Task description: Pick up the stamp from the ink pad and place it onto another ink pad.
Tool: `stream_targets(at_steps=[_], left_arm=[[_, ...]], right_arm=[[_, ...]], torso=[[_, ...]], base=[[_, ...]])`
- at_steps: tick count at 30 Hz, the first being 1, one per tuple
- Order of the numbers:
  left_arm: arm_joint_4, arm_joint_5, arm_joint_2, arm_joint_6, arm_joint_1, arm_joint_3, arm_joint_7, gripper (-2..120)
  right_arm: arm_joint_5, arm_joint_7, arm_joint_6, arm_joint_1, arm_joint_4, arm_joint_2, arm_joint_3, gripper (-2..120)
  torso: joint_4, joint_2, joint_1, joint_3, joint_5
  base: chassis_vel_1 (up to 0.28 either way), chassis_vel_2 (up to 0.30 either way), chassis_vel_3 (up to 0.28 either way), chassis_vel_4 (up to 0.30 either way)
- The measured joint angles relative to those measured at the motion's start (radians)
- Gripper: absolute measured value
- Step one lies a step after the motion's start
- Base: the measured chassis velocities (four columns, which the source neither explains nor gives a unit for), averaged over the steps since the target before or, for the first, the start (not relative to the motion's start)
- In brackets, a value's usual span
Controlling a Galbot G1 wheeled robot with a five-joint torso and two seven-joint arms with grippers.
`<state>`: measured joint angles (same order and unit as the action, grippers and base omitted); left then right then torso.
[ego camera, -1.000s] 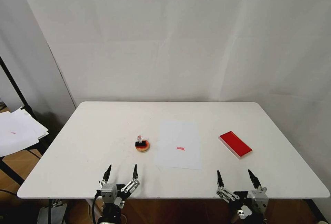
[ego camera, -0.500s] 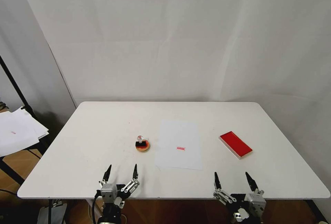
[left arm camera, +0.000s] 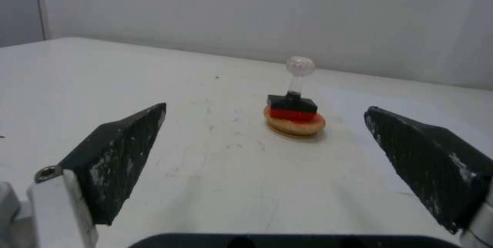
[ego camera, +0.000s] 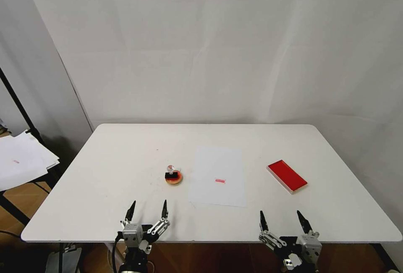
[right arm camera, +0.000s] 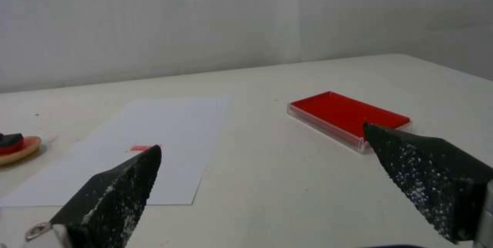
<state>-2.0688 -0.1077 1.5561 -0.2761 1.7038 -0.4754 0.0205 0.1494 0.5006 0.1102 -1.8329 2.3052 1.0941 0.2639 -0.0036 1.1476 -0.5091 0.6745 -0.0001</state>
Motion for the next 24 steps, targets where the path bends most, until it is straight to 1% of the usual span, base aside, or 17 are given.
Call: stream_targets(at_steps=[24], left_arm=[[0.0,0.0,0.0,0.0,0.0,0.0,0.0,102]], right_arm=[[0.002,0.002,-0.001,0.001,-0.001,-0.001,-0.001,100]], torso=[[0.0,0.0,0.0,0.0,0.0]], base=[[0.0,0.0,0.0,0.0]])
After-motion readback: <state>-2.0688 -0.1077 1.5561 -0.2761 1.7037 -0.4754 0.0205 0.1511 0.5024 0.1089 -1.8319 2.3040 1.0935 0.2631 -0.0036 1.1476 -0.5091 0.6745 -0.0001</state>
